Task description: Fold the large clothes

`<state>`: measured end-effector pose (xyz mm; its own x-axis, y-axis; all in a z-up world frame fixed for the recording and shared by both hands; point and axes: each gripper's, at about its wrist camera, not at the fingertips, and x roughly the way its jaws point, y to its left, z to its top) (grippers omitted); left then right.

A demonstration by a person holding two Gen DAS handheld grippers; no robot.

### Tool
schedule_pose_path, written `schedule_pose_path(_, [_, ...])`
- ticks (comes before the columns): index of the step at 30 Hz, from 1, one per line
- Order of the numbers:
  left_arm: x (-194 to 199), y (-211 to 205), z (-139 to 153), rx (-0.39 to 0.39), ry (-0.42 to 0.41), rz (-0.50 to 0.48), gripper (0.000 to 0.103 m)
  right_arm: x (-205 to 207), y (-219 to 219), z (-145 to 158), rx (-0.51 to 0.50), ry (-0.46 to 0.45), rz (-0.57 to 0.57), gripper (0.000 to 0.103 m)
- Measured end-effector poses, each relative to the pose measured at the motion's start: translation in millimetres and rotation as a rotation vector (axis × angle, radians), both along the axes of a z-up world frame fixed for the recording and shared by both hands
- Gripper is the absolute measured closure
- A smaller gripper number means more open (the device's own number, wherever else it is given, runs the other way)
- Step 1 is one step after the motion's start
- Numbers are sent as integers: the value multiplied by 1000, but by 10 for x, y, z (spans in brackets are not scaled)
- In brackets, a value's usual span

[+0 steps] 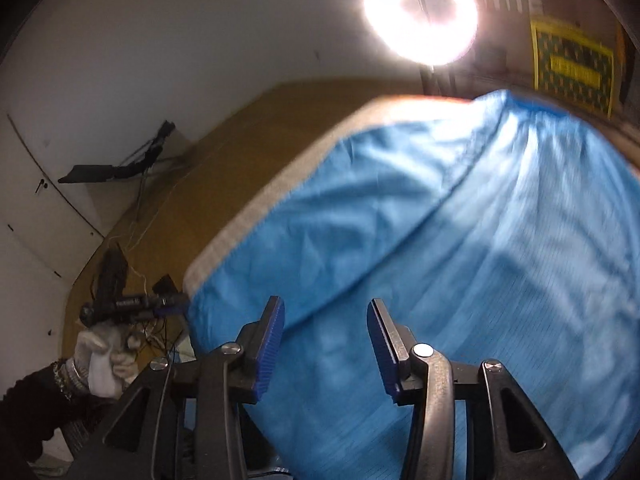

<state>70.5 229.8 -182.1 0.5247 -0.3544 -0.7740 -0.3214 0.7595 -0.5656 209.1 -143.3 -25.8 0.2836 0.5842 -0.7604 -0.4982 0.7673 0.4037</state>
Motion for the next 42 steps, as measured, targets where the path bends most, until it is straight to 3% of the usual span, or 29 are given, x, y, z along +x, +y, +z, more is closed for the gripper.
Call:
schedule_pose_path(3, [88, -104, 92, 63, -26, -29, 36, -50, 88, -172, -21, 27, 24, 57])
schedule_pose_path(7, [221, -185, 20, 82, -1, -67, 36, -26, 174, -373, -19, 78, 34, 65])
schedule_pose_path(12, [410, -278, -125, 23, 54, -148, 36, 49, 307, -486, 9, 96, 36, 71])
schedule_pose_path(15, [463, -327, -89, 75, 45, -183, 36, 74, 444, -516, 16, 86, 49, 71])
schedule_pose_path(18, [471, -286, -96, 58, 46, -160, 36, 123, 613, -546, 27, 88, 61, 72])
schedule_pose_path(20, [482, -274, -99, 45, 45, -169, 48, 153, 735, -557, 20, 76, 78, 72])
schedule_pose_path(22, [510, -285, -124, 48, 66, -187, 92, 185, 827, -619, -9, 76, 81, 72])
schedule_pose_path(24, [525, -319, -152, 21, 77, -202, 97, 210, 872, -715, -35, 99, 79, 72])
schedule_pose_path(26, [527, -403, -80, 57, 60, -223, 100, 223, 896, -823, -80, 112, 71, 72])
schedule_pose_path(31, [441, -759, 341, 153, -70, -303, 101, 249, 852, -875, -67, 130, 58, 75])
schedule_pose_path(35, [370, -1108, 536, 232, -131, -363, 101, 311, 758, -858, -8, 180, 36, 69])
schedule_pose_path(39, [324, -1456, 599, 326, -167, -437, 101, 537, 556, -549, 83, 157, -24, 61])
schedule_pose_path(42, [302, -1644, 609, 356, -178, -480, 101, 744, 502, -318, 116, 123, -44, 43])
